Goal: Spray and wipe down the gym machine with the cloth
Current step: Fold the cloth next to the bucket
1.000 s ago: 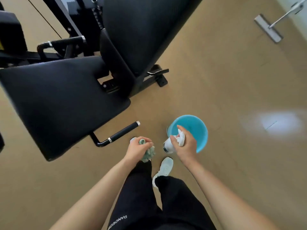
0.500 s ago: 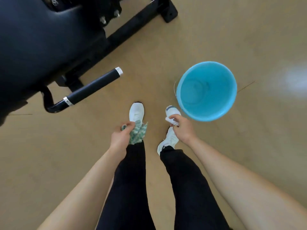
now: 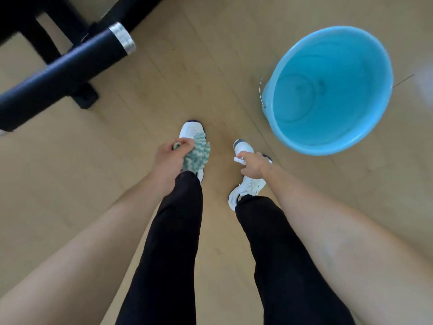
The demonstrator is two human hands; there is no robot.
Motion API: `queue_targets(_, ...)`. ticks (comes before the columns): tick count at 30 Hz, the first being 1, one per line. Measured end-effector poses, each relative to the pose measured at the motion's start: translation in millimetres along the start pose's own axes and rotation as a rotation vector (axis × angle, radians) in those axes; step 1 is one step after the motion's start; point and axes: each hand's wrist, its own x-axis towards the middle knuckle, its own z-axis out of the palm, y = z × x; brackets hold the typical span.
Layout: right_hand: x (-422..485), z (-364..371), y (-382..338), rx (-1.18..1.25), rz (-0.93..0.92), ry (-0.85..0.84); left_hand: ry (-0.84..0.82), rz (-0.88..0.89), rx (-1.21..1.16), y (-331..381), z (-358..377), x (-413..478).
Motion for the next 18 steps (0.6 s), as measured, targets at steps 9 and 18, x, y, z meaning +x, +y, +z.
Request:
queue_targets(9, -73, -10, -21, 0.743, -0.123, 0.087, -0.113, -0.056, -0.1, 21, 15, -34)
queue_targets(18, -217, -50, -13, 1.531, -0.216, 0.107, -0.325, -0.007, 0.037, 44, 70, -126)
